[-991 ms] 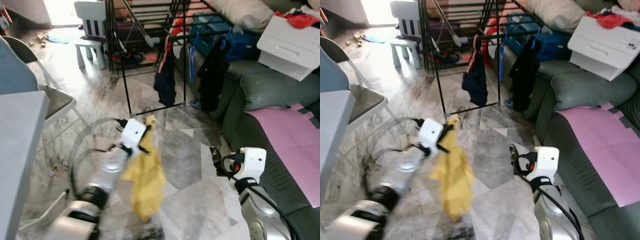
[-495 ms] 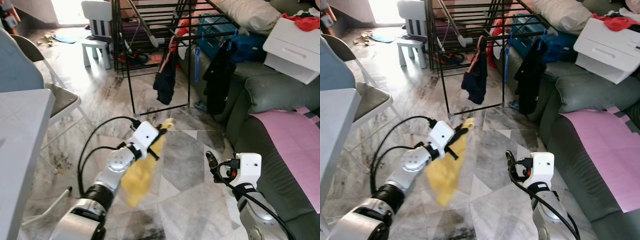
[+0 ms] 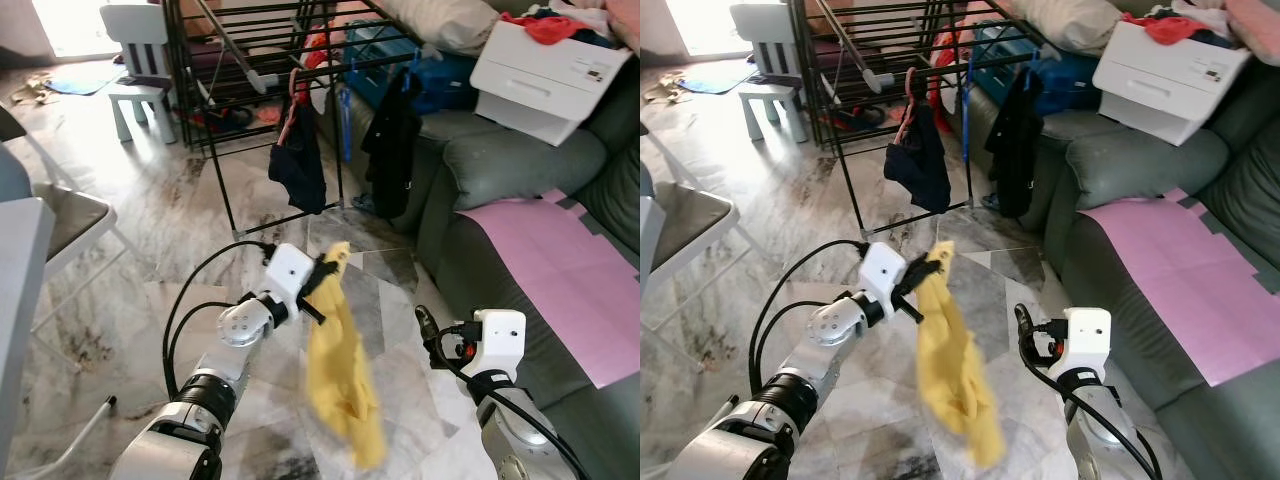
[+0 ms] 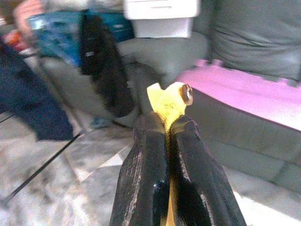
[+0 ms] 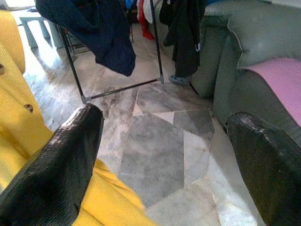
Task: Hang hanger
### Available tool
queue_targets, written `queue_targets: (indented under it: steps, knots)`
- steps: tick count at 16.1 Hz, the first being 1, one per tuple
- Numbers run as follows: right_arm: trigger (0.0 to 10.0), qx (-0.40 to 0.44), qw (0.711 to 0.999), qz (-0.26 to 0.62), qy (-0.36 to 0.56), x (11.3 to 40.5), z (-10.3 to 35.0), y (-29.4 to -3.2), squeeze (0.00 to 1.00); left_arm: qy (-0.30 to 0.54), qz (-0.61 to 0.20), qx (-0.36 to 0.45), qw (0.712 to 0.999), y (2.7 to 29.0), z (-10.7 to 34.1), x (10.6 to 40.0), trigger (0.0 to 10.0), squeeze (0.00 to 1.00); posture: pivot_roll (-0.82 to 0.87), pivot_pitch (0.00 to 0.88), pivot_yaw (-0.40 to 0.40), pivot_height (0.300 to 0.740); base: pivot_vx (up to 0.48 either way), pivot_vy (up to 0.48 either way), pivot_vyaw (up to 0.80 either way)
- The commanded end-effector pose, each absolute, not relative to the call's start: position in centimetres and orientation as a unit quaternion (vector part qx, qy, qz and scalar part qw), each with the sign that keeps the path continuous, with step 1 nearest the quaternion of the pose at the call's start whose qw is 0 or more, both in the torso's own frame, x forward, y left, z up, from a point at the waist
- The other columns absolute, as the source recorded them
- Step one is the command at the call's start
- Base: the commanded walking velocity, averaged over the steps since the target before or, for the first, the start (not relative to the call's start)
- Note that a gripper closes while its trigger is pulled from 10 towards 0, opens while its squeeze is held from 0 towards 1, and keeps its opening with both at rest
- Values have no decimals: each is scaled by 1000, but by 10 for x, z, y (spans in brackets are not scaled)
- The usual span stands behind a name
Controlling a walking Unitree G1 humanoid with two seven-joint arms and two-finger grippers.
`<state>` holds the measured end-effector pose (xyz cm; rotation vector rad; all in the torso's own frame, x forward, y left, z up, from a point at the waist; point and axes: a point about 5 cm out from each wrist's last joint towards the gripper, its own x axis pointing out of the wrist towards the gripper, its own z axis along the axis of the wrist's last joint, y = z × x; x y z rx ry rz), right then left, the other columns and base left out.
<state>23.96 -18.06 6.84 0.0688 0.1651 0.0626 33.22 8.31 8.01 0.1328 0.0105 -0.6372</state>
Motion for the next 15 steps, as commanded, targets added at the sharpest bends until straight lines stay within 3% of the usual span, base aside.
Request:
queue_targets:
  steps: [1,2,6,9,15]
  knots:
    - [10000,29,997,24,66,240,76,-184,0,-4,-278,59,959,91,85,337,10000,0,45,0,-62,740,0,0,0]
    - [10000,31,997,26,60,236,80,-183,0,12,-230,39,972,104,81,338,10000,0,45,0,-64,740,0,0,0]
    - [10000,20,997,44,64,234,81,-180,0,31,-224,23,974,107,74,335,10000,0,45,0,-71,740,0,0,0]
    - [10000,12,998,39,55,235,86,-180,0,19,-221,18,975,103,78,335,10000,0,42,0,-65,740,265,0,0]
    - [10000,-48,997,-26,52,216,96,-205,0,28,-156,8,987,134,78,335,10000,0,55,0,-47,740,319,0,0]
